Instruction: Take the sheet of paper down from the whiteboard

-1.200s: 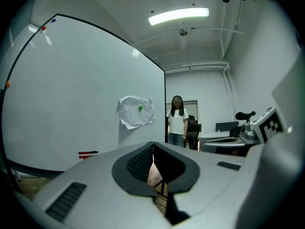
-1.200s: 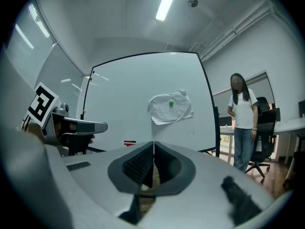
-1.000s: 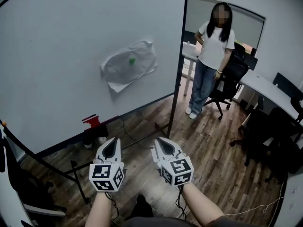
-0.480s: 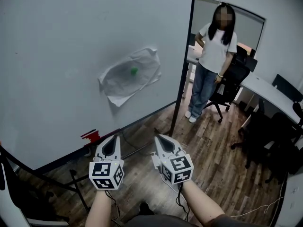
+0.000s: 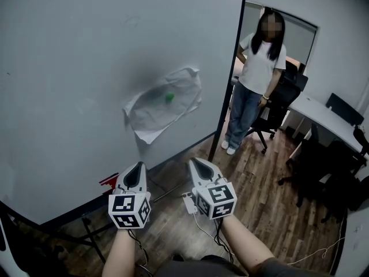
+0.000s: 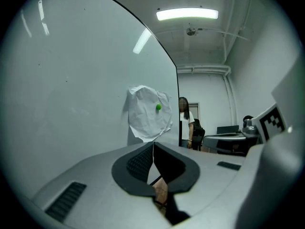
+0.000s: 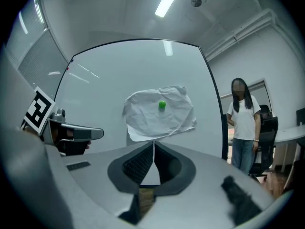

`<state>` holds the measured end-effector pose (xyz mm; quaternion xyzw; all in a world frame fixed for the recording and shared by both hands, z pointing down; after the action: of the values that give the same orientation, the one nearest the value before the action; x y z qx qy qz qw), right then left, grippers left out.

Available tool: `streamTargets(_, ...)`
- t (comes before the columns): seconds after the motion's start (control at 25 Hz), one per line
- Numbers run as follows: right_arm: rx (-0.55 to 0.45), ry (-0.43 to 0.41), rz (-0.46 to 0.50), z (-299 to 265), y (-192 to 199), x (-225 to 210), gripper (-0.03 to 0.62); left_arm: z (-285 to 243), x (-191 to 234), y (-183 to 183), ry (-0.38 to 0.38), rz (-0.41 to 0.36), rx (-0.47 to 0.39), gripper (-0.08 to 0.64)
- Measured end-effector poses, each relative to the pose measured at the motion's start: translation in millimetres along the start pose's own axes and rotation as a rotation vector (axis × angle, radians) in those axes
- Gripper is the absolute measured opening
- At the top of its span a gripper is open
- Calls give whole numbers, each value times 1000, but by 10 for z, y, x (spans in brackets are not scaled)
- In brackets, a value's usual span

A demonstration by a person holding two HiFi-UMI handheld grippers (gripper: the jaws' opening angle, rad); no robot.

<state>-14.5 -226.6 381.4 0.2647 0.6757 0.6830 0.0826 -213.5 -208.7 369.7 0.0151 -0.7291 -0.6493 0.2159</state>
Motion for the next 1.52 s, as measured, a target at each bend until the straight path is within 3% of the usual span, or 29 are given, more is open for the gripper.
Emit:
streamTargets(0.4,-29,-25,28,-300,-78,-107,21,-152,72,25,-18,1,4,15)
streamTargets(0.8,-118,-122,82,-759,-252,-466,23,-442,24,41,-168,-4,-24,15)
streamTargets(1.04,-226,-171,106,-1018,-524,-625,23,-533,13,44,-244,5,-44,15)
streamTargets(1.28,-271,-188,163,-1243,-779,-717,26,-588,34,14,-301,5,-64,15)
streamTargets(1.52,-282,-229,234,-1424,-936,-688,114,-621,34,32,-329,19,-74,15)
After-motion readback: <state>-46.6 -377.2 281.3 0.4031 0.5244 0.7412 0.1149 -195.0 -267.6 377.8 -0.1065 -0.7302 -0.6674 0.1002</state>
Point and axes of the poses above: the fingertips, and each gripper's own axes: z backward along the fingers, x to its left, y out of its underside, the point moved 6 cm from there along z, backward along the fingers, and after that the axes turned 14 degrees about z, right-handed, at the moved point
